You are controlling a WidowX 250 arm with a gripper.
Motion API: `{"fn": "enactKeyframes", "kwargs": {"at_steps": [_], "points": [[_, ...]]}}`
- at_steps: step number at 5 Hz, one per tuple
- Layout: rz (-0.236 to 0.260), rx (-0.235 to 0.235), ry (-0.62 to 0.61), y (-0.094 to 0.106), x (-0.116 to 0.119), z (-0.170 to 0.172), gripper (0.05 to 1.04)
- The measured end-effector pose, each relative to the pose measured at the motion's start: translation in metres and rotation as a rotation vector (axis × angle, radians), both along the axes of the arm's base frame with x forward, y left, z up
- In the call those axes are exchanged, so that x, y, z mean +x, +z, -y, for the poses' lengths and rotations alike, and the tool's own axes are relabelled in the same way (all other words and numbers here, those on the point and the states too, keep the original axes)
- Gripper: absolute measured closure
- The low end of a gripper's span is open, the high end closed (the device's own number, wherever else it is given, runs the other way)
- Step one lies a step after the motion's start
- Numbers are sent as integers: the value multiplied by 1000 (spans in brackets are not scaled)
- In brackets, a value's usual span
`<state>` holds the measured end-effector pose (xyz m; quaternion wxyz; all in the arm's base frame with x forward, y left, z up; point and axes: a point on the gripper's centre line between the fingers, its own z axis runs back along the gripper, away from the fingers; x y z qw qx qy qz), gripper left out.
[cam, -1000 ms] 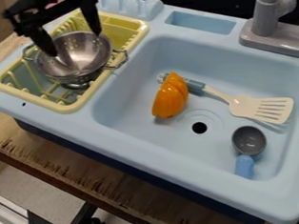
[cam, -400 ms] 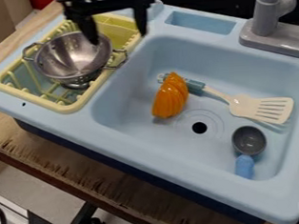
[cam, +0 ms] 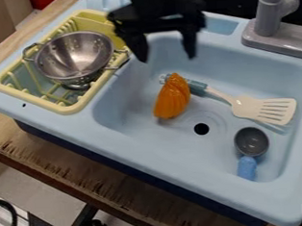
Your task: Put the bowl in the dish drainer
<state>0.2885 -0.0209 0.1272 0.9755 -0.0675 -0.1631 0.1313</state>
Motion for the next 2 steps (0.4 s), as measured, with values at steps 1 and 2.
{"fn": "enactKeyframes", "kwargs": {"at_steps": [1, 2], "points": [[-32, 50, -45, -8, 2, 35, 86], [-49, 72, -88, -16, -1, 70, 86]]}}
